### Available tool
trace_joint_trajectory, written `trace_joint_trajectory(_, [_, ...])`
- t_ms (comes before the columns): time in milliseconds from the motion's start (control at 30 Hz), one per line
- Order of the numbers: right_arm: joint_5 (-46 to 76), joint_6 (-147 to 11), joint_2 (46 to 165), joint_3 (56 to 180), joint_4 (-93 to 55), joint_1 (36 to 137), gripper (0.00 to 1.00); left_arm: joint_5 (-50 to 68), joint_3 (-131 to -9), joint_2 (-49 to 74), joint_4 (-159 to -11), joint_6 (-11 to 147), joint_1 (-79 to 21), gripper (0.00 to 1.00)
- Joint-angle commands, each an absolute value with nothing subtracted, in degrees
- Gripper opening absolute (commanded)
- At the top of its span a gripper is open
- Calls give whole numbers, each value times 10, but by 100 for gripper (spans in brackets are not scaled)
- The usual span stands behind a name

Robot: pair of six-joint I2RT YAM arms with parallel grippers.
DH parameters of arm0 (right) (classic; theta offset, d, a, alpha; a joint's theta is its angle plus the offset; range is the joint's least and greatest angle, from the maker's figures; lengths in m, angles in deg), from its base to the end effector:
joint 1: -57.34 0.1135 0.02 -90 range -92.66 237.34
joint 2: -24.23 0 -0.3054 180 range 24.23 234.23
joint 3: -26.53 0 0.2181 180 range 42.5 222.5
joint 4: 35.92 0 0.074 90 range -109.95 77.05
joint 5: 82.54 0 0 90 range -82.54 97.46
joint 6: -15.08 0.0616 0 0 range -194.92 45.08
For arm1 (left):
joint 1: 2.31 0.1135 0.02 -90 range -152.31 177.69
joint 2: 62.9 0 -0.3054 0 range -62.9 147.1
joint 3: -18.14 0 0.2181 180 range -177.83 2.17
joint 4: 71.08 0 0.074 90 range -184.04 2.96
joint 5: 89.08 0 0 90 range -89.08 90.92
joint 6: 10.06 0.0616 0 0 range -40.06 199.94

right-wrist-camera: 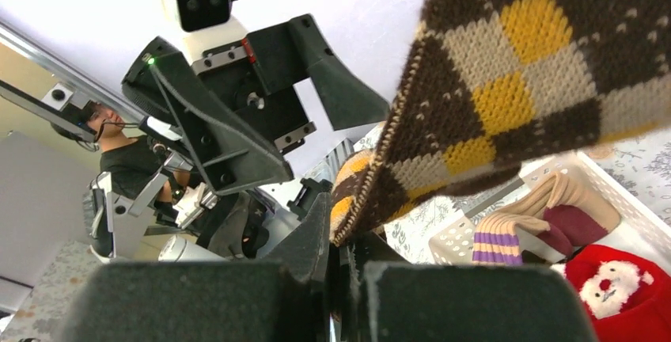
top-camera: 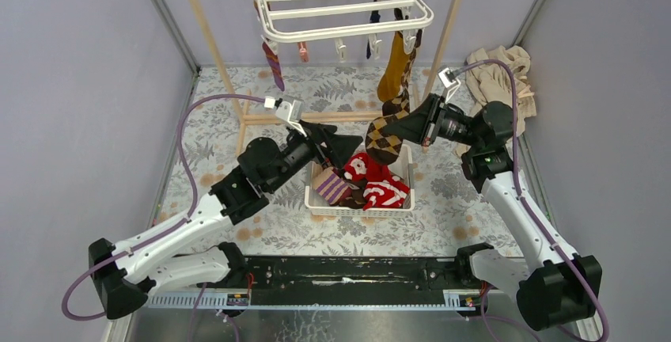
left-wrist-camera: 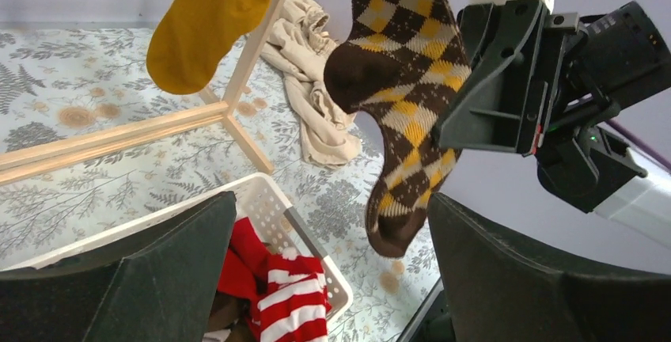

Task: Remove the socks clipped to the hanger
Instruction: Remove the sock from the hanger.

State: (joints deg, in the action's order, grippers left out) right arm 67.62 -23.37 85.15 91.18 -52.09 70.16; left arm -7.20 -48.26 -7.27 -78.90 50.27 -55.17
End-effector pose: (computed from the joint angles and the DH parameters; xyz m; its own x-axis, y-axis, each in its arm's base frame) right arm 0.1711 0.0937 0.4302 -0.5029 0.2852 -0.8159 -0.8231 0.1300 0.5528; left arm 0.1257 -0.1515 0.4133 -0.3215 -0.3872 -0.8641 0.6271 0.5967 -0.5007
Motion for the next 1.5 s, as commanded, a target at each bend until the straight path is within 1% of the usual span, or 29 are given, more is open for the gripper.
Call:
trace_joint_trajectory(0, [702,-206,831,912,-573,711,0,6,-474,-57,-687,474,-530,98])
trace_joint_trajectory(367, [697,-199,829,915,-575,722,0,99,-489,2,-625,461,-527,98])
trace_joint_trajectory(433, [693,-202,829,916,-573,722,0,107,-489,5,-622,460,-527,96])
trace_joint_trajectory(467, [691,-202,830,917,-573,722,0,110,-489,5,-621,460,-527,93])
trace_joint_trajectory(500, [690,-204,830,917,-570,722,0,112,-487,4,-620,460,-527,87])
trace_joint_trajectory(533, [689,-206,831,917,-568,722,0,114,-487,3,-620,461,-527,77])
trace_joint_trajectory(600, [686,-210,832,917,-561,722,0,116,-491,3,-625,464,-527,64])
trace_joint_trajectory(700, [684,-212,832,917,-557,723,0,120,-502,12,-637,469,-527,48])
trace_joint_trajectory(833, [679,-234,827,926,-519,723,0,117,-517,28,-651,472,-527,30])
trace_joint_trajectory(900, [675,-253,822,933,-488,723,0,111,-529,38,-666,476,-527,15])
trace_joint_trajectory(933, [669,-263,820,937,-470,724,1,103,-536,41,-678,478,-528,9])
trace_joint_trajectory(1000, [655,-297,818,953,-414,724,5,89,-547,44,-700,484,-527,2])
trace_joint_trajectory(1067, [623,-348,814,974,-335,724,15,74,-551,42,-712,489,-527,0])
trace_joint_trajectory(1167, [540,-426,817,1023,-199,723,32,54,-553,35,-729,495,-527,0])
trace_joint_trajectory(1300, [429,-497,813,1086,-62,724,41,30,-557,31,-745,503,-527,0])
trace_joint_trajectory(1467, [315,-543,817,1172,31,724,44,11,-564,36,-755,510,-532,0])
